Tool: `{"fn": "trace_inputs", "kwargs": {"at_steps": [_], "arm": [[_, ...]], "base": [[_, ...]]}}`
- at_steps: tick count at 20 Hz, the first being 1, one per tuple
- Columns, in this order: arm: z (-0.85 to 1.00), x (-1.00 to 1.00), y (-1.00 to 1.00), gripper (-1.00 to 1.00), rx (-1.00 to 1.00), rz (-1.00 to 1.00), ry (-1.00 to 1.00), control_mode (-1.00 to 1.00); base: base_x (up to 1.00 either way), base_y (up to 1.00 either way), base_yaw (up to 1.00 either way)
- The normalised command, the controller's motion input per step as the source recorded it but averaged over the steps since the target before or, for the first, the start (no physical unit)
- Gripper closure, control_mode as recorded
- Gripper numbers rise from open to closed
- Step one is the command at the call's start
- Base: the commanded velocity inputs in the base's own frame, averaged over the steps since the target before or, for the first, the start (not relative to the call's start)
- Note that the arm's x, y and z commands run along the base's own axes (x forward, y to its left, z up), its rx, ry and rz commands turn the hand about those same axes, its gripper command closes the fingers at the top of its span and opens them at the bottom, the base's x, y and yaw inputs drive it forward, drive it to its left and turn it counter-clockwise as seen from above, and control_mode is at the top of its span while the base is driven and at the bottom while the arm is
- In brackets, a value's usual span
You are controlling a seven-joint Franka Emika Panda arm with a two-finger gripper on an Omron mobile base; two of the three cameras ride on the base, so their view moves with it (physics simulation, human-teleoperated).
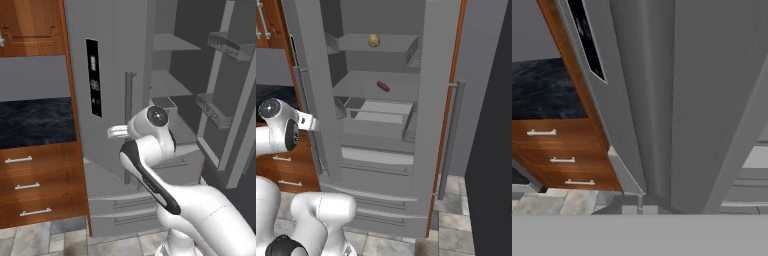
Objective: Retrieve the sausage and cheese from the fridge and place them on the cutting board on the counter.
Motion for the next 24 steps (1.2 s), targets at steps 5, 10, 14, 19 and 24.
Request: {"fn": "trace_inputs", "kwargs": {"at_steps": [5, 10, 14, 19, 24], "arm": [[0.11, -0.44, 0.21, 1.00, 0.00, 0.00, 0.01, -1.00], [0.16, -0.65, -0.35, -1.00, 0.01, -0.01, 0.00, -1.00], [0.17, -0.44, -0.73, -1.00, 0.09, -0.06, 0.05, -1.00], [0.17, 0.00, -0.66, -1.00, 0.15, -0.13, 0.09, -1.00], [0.33, 0.16, -0.49, -1.00, 0.19, -0.13, 0.14, -1.00]], "base": [[0.00, 0.00, 0.00], [0.00, 0.00, 0.00], [0.00, 0.00, 0.00], [0.00, 0.00, 0.00], [0.00, 0.00, 0.00]]}}
